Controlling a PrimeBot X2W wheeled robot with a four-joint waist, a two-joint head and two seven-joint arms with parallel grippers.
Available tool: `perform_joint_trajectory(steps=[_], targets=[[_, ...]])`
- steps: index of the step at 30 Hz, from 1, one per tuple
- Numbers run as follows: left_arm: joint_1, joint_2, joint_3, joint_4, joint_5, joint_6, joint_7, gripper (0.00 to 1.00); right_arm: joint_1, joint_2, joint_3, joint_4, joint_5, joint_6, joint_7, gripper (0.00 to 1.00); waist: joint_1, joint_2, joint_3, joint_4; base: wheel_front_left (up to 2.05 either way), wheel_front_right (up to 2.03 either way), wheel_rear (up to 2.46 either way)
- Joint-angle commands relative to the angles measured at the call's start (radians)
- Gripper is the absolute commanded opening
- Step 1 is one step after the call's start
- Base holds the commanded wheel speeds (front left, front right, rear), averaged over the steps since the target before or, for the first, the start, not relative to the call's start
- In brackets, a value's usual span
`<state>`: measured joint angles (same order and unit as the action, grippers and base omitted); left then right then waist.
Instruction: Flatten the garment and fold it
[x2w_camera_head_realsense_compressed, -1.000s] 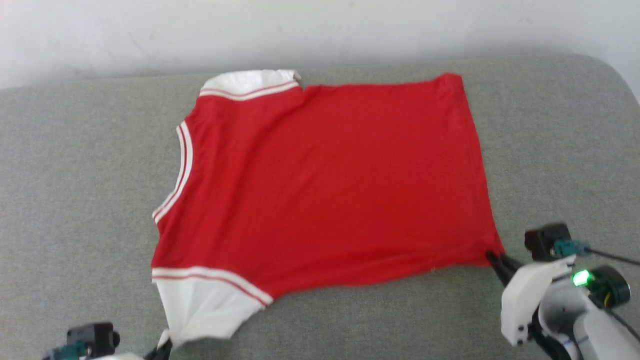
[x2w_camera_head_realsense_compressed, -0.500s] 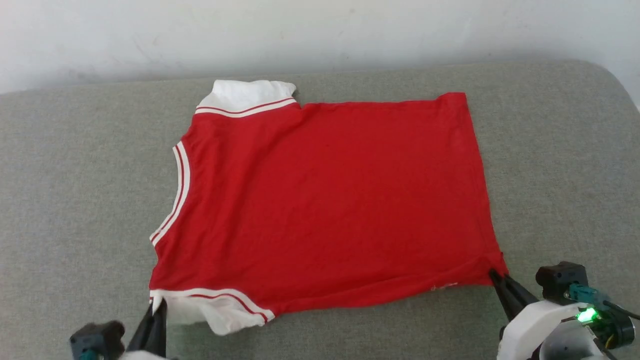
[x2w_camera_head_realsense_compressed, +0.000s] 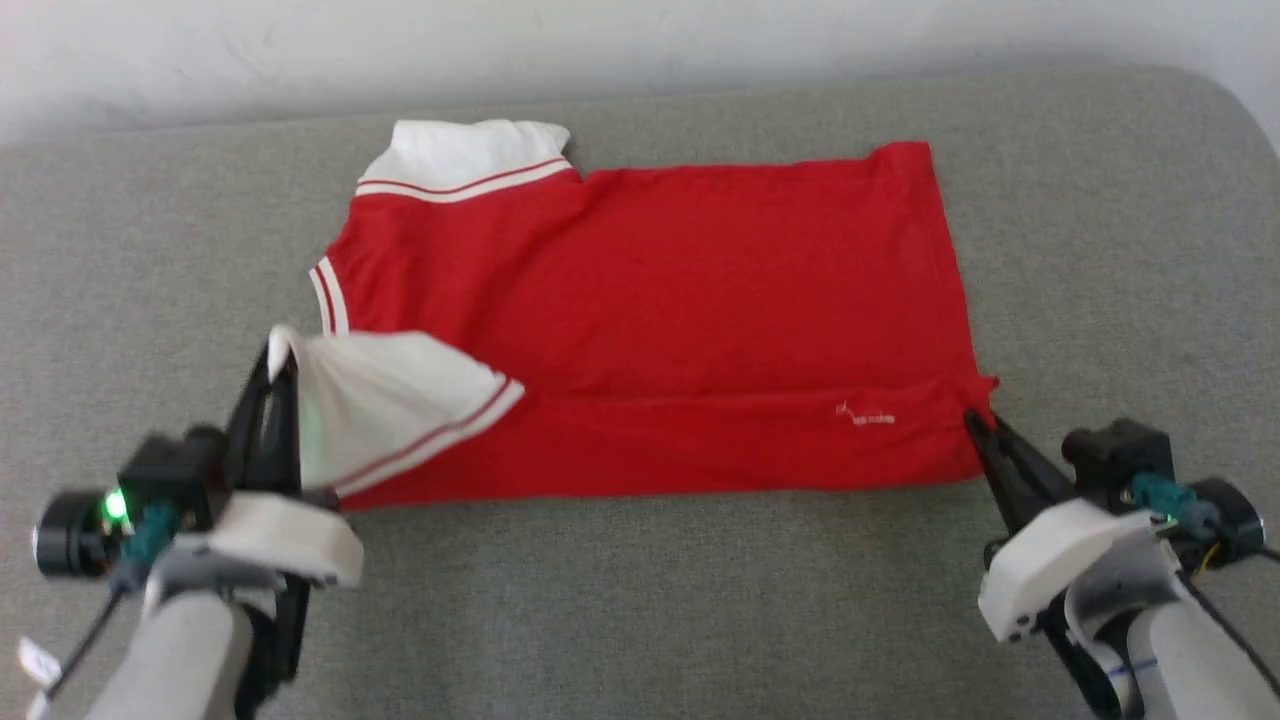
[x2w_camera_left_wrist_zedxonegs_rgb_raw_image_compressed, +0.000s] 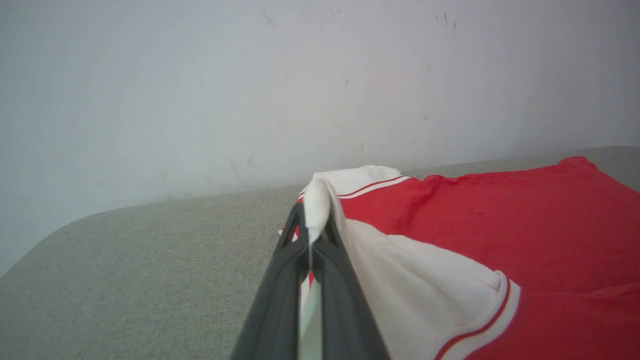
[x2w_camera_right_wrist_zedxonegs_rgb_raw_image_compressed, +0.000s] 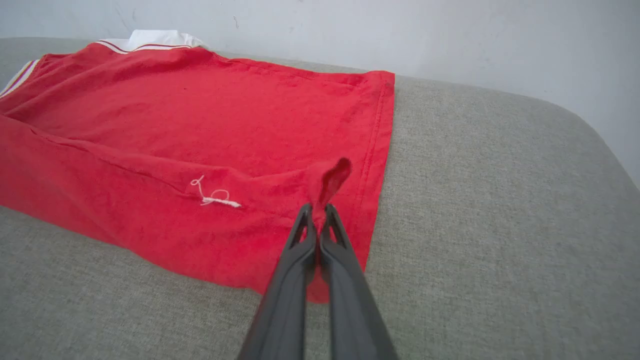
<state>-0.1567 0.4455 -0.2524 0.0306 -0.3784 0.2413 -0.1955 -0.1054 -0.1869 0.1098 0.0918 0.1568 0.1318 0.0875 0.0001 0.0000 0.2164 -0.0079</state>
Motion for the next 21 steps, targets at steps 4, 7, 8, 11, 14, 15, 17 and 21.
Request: perform_joint_trajectory(steps=[4,7,8,11,14,15,17,21], targets=[[-0.146,0.027,-0.016,0.060,0.023,-0.038,0.042,0.00,-0.089,-0.013,0.018,0.027,-0.002,-0.001,0.032,0.00,-0.0001,0.0000,0.061,-0.017,0.00,0.00,0.00],[-0.219,0.040,-0.024,0.095,0.024,-0.058,0.086,0.00,-0.137,-0.013,0.020,0.047,0.009,-0.001,0.066,0.00,-0.0001,0.0000,0.092,-0.026,0.00,0.00,0.00],[-0.240,0.044,-0.024,0.111,0.020,-0.065,0.105,0.00,-0.153,-0.013,0.022,0.053,0.014,-0.001,0.080,0.00,-0.0001,0.0000,0.102,-0.030,0.00,0.00,0.00],[-0.286,0.054,-0.029,0.152,0.005,-0.082,0.170,0.00,-0.200,-0.018,0.036,0.073,0.034,-0.001,0.133,0.00,-0.0001,0.0000,0.131,-0.042,0.00,0.00,0.00],[-0.310,0.059,-0.038,0.183,-0.022,-0.098,0.258,0.00,-0.248,-0.030,0.050,0.089,0.064,-0.001,0.202,0.00,-0.0001,0.0000,0.158,-0.049,0.00,0.00,0.00],[-0.315,0.061,-0.041,0.192,-0.033,-0.106,0.290,0.00,-0.262,-0.034,0.054,0.094,0.075,-0.001,0.230,0.00,-0.0001,0.0000,0.167,-0.051,0.00,0.00,0.00],[-0.319,0.061,-0.047,0.210,-0.066,-0.126,0.358,0.00,-0.290,-0.042,0.055,0.107,0.095,-0.001,0.291,0.00,-0.0001,0.0000,0.180,-0.052,0.00,0.00,0.00],[-0.315,0.058,-0.062,0.236,-0.143,-0.168,0.507,0.00,-0.334,-0.050,0.052,0.127,0.140,-0.001,0.427,0.00,-0.0001,0.0000,0.199,-0.049,0.00,0.00,0.00]])
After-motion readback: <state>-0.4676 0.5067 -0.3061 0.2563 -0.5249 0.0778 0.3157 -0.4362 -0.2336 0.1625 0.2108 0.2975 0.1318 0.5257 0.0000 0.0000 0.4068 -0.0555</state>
